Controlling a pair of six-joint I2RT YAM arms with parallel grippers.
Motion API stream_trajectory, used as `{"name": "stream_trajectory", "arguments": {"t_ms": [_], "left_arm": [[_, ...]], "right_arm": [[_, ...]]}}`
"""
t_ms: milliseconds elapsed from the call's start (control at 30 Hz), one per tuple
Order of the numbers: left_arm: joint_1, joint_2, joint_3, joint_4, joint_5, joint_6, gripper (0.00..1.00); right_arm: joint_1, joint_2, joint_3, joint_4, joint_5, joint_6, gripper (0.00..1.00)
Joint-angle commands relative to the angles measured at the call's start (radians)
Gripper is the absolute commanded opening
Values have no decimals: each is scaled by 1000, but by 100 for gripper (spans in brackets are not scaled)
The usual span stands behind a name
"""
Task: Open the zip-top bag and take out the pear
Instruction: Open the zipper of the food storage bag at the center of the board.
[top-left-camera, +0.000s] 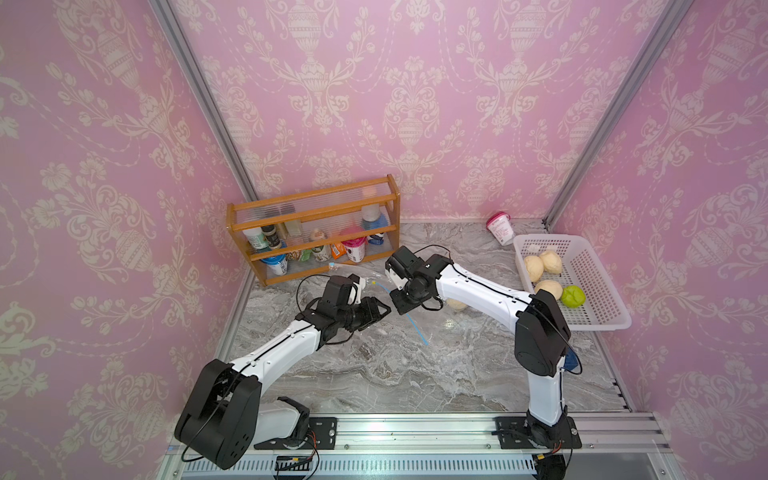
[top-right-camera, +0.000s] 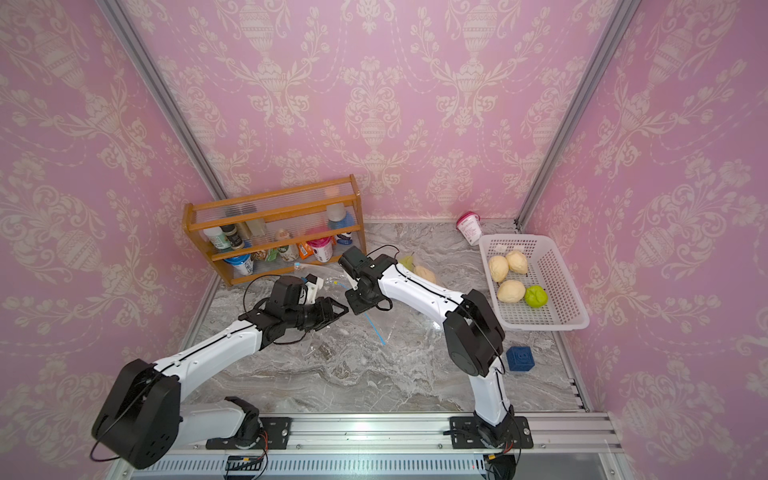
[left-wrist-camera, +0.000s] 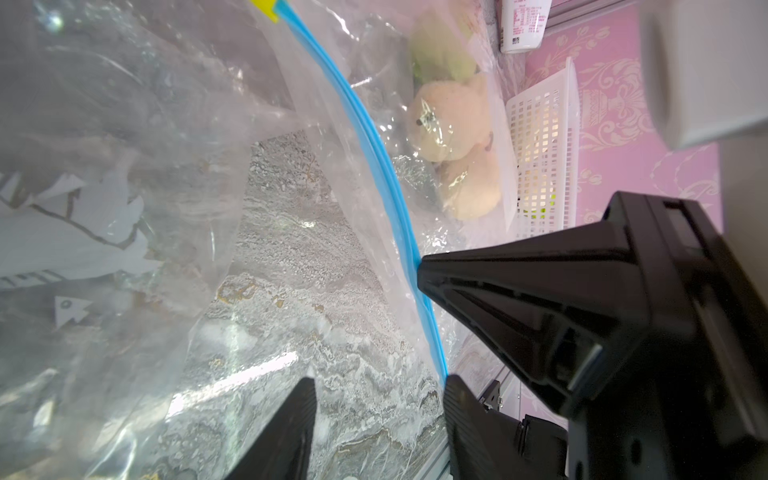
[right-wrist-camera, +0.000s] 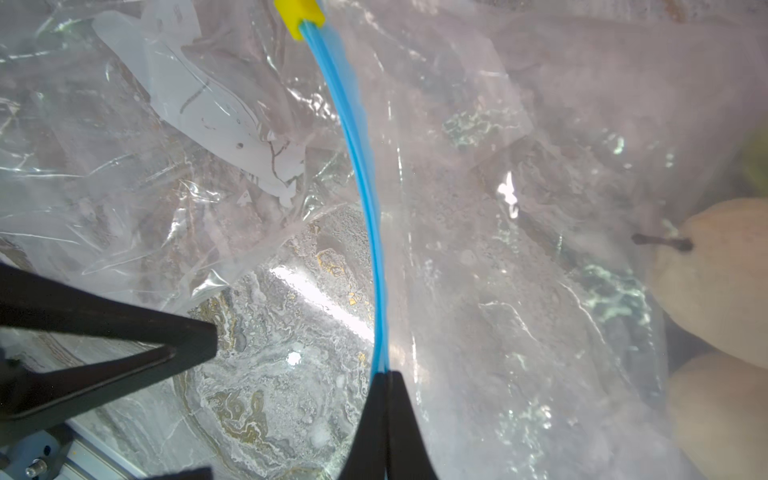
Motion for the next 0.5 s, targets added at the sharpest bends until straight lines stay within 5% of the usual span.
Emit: {"name": "stream_trajectory", "arguments": {"t_ms": [0, 267, 467], "left_arm": [[3, 7, -29, 64, -23, -69, 47], [-52, 82, 24, 103, -39, -156, 43], [-87, 6, 17, 89, -147, -200, 39]], "right_arm": [[-34, -81, -57, 98, -110, 70, 0], [-87, -144, -177, 264, -303, 131, 0], [-104, -160, -233, 330, -353, 174, 0]]}}
